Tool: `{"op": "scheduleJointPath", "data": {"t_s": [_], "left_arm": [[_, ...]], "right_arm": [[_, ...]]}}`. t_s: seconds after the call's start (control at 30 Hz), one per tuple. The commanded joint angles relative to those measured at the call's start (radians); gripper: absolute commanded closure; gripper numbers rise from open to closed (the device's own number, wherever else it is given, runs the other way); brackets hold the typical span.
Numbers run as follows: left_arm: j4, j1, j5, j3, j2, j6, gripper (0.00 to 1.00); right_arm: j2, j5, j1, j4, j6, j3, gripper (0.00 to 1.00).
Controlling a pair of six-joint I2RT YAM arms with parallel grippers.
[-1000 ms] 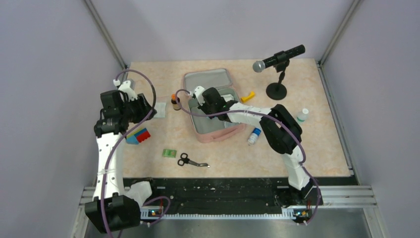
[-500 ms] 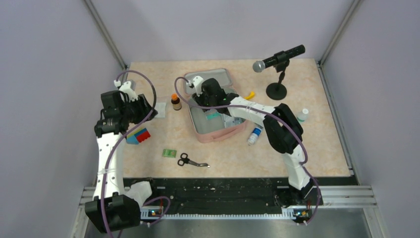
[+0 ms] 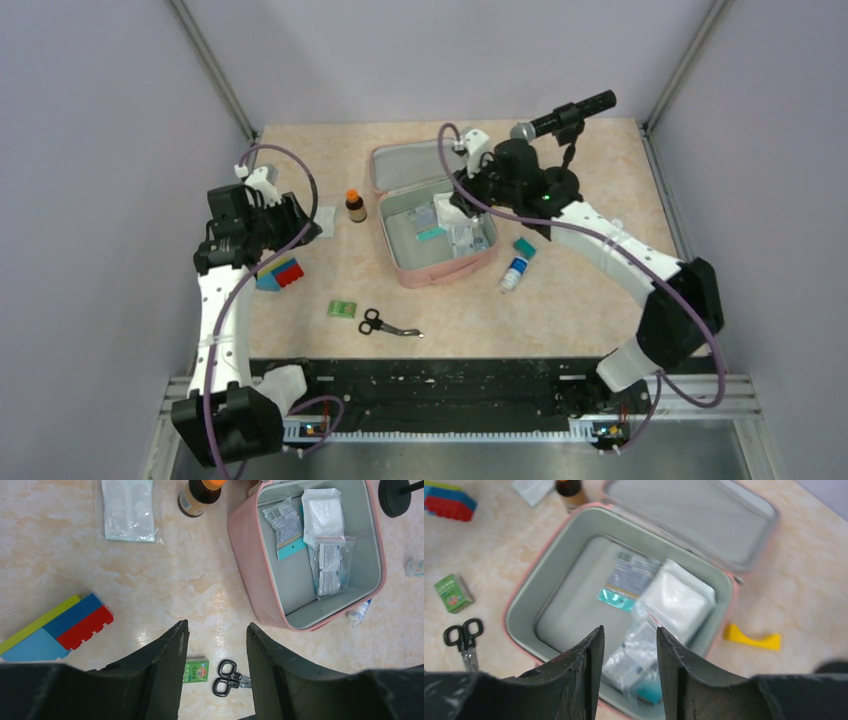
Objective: Organize the medicine kit
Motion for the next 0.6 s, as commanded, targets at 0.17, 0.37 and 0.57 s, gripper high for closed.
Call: {"op": "scheduleJointPath", "data": {"t_s": [0.17, 0.37, 0.57], "left_arm": [[0.080, 0.004, 0.040, 0.021, 0.058, -0.029, 0.50], [0.057, 0.003, 0.041, 0.033, 0.088, -0.025, 0.51], [0.053, 0.001, 0.037, 0.038, 0.101, -0.021, 0.51]], "right_arm": [[-0.294, 0.310, -0.106, -0.181, 0.320, -0.356, 0.33], [-0.266, 0.221, -0.291, -0.197, 0.401, -0.458, 0.37], [-0.216, 0.078, -0.385, -0.146, 0.408, -0.505, 0.41]]}}
